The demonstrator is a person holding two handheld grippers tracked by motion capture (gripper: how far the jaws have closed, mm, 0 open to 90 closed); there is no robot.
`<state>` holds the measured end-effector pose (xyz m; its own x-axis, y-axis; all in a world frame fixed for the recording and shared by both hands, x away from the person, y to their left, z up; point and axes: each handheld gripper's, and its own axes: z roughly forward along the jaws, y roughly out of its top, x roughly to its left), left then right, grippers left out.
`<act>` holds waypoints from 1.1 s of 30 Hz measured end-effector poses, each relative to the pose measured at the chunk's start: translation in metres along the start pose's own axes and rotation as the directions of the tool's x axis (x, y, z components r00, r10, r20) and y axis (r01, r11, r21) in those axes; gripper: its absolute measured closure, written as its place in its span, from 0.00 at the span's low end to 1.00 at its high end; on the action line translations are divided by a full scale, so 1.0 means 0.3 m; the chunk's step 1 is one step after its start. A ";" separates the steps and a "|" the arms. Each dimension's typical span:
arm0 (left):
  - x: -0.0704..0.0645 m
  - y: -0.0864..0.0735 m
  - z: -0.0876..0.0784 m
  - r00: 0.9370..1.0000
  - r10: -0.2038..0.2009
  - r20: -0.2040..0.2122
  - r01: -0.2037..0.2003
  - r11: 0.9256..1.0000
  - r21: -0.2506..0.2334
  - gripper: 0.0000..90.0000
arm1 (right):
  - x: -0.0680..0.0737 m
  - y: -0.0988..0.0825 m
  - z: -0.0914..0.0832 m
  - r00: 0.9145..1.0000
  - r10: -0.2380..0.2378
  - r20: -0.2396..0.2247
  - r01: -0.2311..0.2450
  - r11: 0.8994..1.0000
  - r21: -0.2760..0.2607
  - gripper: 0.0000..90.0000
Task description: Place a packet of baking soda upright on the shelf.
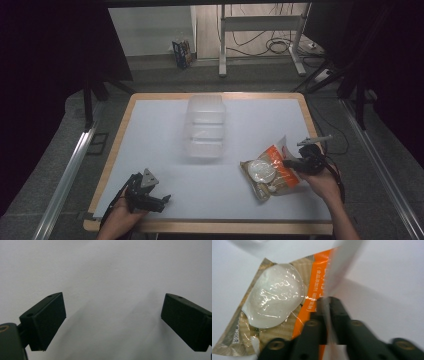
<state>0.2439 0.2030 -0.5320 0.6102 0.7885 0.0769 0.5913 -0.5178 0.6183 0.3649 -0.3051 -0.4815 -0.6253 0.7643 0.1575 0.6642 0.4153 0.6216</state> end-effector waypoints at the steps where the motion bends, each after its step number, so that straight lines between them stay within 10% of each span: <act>1: 0.000 0.000 0.000 1.000 0.000 0.000 0.000 1.000 0.001 0.06 | 0.003 0.007 -0.013 1.000 0.006 -0.014 -0.006 1.000 -0.014 0.98; 17: -0.003 0.000 0.000 1.000 0.008 -0.005 -0.008 1.000 -0.001 0.07 | 0.182 0.144 -0.113 0.991 -0.124 -0.046 0.120 0.990 -0.071 0.98; 33: -0.003 -0.001 0.000 1.000 0.010 -0.006 -0.010 1.000 -0.005 0.07 | 0.266 0.249 -0.117 0.980 -0.187 -0.073 0.179 0.979 -0.095 0.99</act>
<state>0.2432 0.2025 -0.5321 0.6129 0.7853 0.0873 0.5829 -0.5239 0.6211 0.3504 -0.2304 -0.3956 -0.7667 0.6350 0.0946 0.4992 0.4969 0.7099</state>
